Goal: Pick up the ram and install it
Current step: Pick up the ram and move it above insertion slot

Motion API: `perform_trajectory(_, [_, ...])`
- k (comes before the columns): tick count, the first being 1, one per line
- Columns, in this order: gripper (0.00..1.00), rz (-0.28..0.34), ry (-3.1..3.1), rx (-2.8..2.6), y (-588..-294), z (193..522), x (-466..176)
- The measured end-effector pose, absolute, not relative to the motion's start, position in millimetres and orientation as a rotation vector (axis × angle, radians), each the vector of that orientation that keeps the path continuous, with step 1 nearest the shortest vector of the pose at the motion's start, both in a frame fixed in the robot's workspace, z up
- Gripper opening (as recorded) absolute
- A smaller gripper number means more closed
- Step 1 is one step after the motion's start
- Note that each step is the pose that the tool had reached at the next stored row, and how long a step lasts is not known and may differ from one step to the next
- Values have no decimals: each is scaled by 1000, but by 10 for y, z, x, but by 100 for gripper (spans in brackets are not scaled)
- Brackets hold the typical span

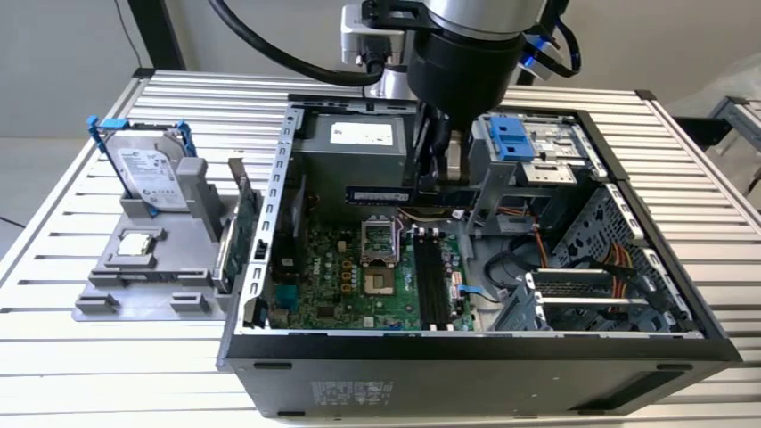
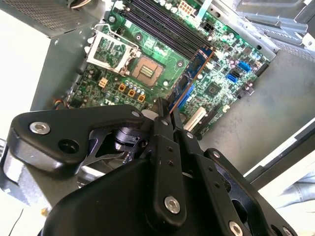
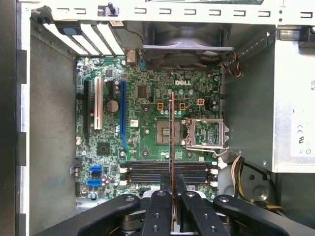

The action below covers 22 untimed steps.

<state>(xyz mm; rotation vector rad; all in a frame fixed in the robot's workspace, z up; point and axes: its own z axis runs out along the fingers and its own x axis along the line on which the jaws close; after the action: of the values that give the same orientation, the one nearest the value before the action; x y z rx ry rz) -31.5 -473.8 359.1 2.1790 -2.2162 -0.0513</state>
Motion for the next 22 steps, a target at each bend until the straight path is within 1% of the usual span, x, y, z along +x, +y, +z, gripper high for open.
perform_trajectory(22, [0,-50,-2215,2178,-4737,3534,-315])
